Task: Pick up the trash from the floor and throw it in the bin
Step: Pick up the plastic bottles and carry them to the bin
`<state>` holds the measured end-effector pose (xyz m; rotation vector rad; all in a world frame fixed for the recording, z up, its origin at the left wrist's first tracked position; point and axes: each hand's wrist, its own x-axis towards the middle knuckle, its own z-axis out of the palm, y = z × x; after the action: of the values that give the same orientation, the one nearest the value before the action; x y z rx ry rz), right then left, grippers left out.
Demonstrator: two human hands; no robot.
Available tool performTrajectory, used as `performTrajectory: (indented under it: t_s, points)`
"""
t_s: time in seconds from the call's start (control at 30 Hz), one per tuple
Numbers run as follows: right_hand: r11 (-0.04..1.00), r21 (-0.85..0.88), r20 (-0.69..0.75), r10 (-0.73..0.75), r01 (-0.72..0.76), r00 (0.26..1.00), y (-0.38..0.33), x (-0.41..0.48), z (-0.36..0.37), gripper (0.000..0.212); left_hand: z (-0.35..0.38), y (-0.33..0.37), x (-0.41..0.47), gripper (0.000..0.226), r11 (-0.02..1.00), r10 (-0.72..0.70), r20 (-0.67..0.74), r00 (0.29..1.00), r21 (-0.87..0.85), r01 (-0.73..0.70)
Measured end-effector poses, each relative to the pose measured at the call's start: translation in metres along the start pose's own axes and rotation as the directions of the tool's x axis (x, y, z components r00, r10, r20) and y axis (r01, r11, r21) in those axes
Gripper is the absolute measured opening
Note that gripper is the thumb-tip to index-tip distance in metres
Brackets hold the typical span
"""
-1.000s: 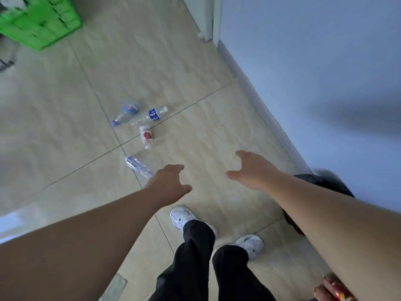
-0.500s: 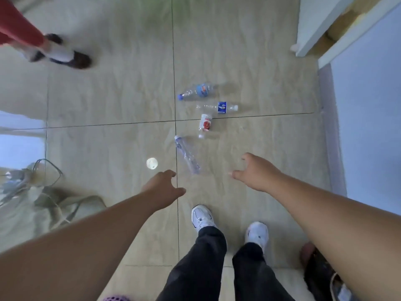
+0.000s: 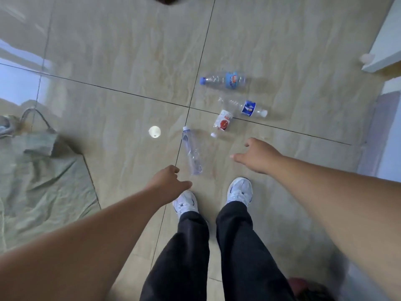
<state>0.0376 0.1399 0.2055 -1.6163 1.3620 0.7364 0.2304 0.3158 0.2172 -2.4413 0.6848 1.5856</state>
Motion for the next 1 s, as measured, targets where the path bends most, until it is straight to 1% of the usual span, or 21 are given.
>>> performTrajectory:
  t_s: [0.1, 0.17, 0.2, 0.23, 0.27, 0.3, 0.33, 0.4, 0.5, 0.6, 0.67, 0.73, 0.83, 0.9, 0.93, 1.0]
  points:
    - [1.000, -0.012, -0.004, 0.017, -0.017, 1.000, -0.002, 0.036, -0.006, 0.059, 0.008, 0.013, 0.040, 0.074, 0.999, -0.015, -0.001, 1.000, -0.032, 0.015]
    - [0.999, 0.006, -0.013, 0.042, -0.041, 0.999, -0.001, 0.063, -0.006, 0.044, 0.015, 0.017, 0.065, 0.074, 0.999, -0.036, 0.009, 0.999, -0.038, 0.036]
    - [0.997, 0.036, -0.029, 0.065, -0.064, 0.997, -0.001, 0.077, -0.005, 0.041, 0.019, 0.019, 0.079, 0.072, 0.999, -0.042, 0.011, 0.999, -0.032, 0.042]
    - [0.993, 0.076, -0.036, 0.097, -0.094, 0.995, -0.001, 0.090, -0.003, 0.047, 0.022, 0.019, 0.092, 0.066, 0.999, -0.045, 0.013, 0.999, -0.026, 0.045]
    - [0.987, 0.106, -0.035, 0.127, -0.122, 0.991, -0.001, 0.102, 0.001, 0.050, 0.027, 0.020, 0.106, 0.054, 0.999, -0.048, 0.017, 0.999, -0.019, 0.048]
    - [0.979, 0.140, -0.033, 0.155, -0.149, 0.987, 0.000, 0.115, 0.005, 0.050, 0.033, 0.020, 0.119, 0.043, 0.998, -0.057, 0.018, 0.998, -0.016, 0.058]
    - [0.970, 0.172, -0.028, 0.177, -0.170, 0.984, 0.002, 0.129, 0.011, 0.049, 0.039, 0.019, 0.132, 0.040, 0.997, -0.068, 0.020, 0.997, -0.021, 0.069]
    - [0.955, 0.225, -0.002, 0.200, -0.195, 0.980, 0.003, 0.154, 0.026, 0.051, 0.053, 0.016, 0.158, 0.040, 0.996, -0.080, 0.028, 0.996, -0.036, 0.081]
    - [0.931, 0.293, 0.022, 0.219, -0.216, 0.975, 0.003, 0.191, 0.053, 0.067, 0.074, 0.009, 0.199, 0.042, 0.991, -0.105, 0.038, 0.994, -0.078, 0.108]
    - [0.905, 0.354, 0.023, 0.243, -0.236, 0.970, 0.000, 0.226, 0.078, 0.063, 0.094, -0.001, 0.235, 0.046, 0.977, -0.169, -0.001, 0.986, -0.134, 0.167]
    - [0.869, 0.418, 0.021, 0.280, -0.263, 0.960, -0.006, 0.246, 0.093, 0.067, 0.108, -0.010, 0.255, 0.053, 0.964, -0.204, -0.008, 0.979, -0.178, 0.200]
    - [0.821, 0.494, 0.030, 0.312, -0.286, 0.950, -0.013, 0.267, 0.108, 0.078, 0.122, -0.022, 0.274, 0.061, 0.952, -0.222, -0.020, 0.975, -0.220, 0.213]
    - [0.731, 0.602, 0.025, 0.385, -0.322, 0.922, -0.023, 0.292, 0.125, 0.086, 0.139, -0.033, 0.294, 0.054, 0.943, -0.204, -0.018, 0.979, -0.270, 0.191]
    - [0.667, 0.678, 0.007, 0.414, -0.309, 0.910, -0.027, 0.305, 0.131, 0.081, 0.145, -0.038, 0.302, 0.057, 0.933, -0.199, -0.022, 0.980, -0.309, 0.183]
    - [0.655, 0.699, -0.018, 0.417, -0.286, 0.909, -0.028, 0.310, 0.133, 0.075, 0.146, -0.039, 0.304, 0.055, 0.936, -0.183, -0.017, 0.983, -0.309, 0.169]
    - [0.672, 0.701, -0.077, 0.405, -0.240, 0.911, -0.028, 0.313, 0.136, 0.064, 0.147, -0.043, 0.306, 0.037, 0.939, -0.149, -0.023, 0.989, -0.316, 0.134]
